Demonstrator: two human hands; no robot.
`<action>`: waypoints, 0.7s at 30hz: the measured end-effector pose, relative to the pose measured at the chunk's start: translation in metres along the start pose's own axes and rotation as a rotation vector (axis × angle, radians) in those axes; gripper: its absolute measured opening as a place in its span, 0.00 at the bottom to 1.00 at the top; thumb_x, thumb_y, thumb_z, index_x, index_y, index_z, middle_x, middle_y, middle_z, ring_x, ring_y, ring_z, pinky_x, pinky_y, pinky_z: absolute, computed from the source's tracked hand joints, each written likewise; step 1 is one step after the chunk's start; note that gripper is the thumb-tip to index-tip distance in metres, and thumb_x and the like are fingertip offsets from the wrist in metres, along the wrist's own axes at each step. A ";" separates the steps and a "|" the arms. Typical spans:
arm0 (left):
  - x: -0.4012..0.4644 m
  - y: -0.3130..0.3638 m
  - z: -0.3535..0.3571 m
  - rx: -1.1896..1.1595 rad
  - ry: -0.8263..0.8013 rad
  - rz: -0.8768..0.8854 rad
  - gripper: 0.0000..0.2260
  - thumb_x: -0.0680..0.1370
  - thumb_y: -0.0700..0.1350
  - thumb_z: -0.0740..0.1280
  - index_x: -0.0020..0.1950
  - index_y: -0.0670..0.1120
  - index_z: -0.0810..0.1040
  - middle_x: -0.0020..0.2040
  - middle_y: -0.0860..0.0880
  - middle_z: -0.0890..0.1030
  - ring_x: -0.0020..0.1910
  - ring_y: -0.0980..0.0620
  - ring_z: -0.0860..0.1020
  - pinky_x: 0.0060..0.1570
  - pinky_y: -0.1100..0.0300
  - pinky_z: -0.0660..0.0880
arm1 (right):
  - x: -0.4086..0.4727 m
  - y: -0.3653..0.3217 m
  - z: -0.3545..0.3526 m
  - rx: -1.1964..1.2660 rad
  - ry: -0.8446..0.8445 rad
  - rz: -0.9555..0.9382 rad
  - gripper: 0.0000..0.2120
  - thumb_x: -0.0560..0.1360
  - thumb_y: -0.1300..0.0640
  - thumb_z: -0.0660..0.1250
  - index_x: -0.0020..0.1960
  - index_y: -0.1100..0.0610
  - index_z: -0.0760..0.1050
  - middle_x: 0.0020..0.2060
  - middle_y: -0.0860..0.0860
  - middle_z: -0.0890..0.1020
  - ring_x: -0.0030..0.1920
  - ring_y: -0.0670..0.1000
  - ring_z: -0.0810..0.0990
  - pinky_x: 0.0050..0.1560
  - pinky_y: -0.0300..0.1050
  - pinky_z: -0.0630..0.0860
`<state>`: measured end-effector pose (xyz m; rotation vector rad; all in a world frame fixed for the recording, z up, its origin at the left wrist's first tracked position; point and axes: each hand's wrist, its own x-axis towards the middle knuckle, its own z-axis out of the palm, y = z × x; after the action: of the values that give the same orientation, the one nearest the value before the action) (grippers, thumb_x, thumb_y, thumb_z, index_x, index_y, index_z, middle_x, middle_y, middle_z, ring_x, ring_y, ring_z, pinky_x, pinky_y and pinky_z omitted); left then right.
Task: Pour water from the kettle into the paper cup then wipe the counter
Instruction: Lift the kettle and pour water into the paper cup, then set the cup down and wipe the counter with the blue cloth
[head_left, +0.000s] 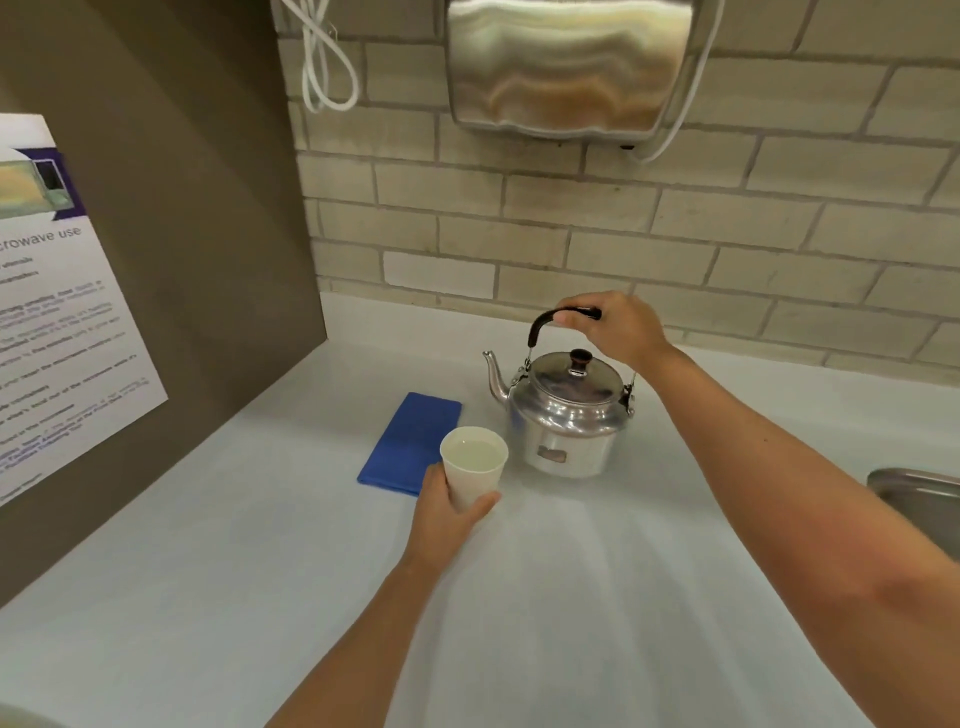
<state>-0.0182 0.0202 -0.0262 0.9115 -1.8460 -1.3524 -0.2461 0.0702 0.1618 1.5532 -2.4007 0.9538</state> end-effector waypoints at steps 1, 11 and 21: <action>0.000 -0.001 0.000 0.000 -0.002 -0.002 0.29 0.67 0.48 0.75 0.63 0.46 0.66 0.58 0.47 0.74 0.56 0.51 0.74 0.52 0.58 0.73 | 0.004 0.001 0.008 0.004 0.009 0.007 0.13 0.73 0.42 0.65 0.53 0.45 0.80 0.48 0.47 0.85 0.46 0.51 0.80 0.41 0.42 0.70; 0.002 -0.006 -0.001 -0.010 -0.014 -0.024 0.28 0.65 0.51 0.76 0.60 0.52 0.67 0.55 0.53 0.75 0.53 0.57 0.75 0.45 0.65 0.73 | 0.024 0.006 0.058 -0.007 -0.006 0.044 0.11 0.74 0.43 0.64 0.51 0.45 0.81 0.40 0.49 0.84 0.42 0.52 0.79 0.38 0.42 0.68; 0.002 -0.005 -0.001 -0.032 -0.019 -0.025 0.28 0.65 0.50 0.76 0.61 0.55 0.67 0.57 0.53 0.75 0.56 0.55 0.75 0.53 0.60 0.74 | 0.025 0.000 0.075 -0.008 0.042 0.036 0.11 0.73 0.43 0.65 0.52 0.45 0.80 0.45 0.50 0.85 0.47 0.54 0.81 0.40 0.42 0.70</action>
<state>-0.0175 0.0172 -0.0307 0.9110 -1.8281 -1.4061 -0.2411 0.0084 0.1125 1.4774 -2.4087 0.9722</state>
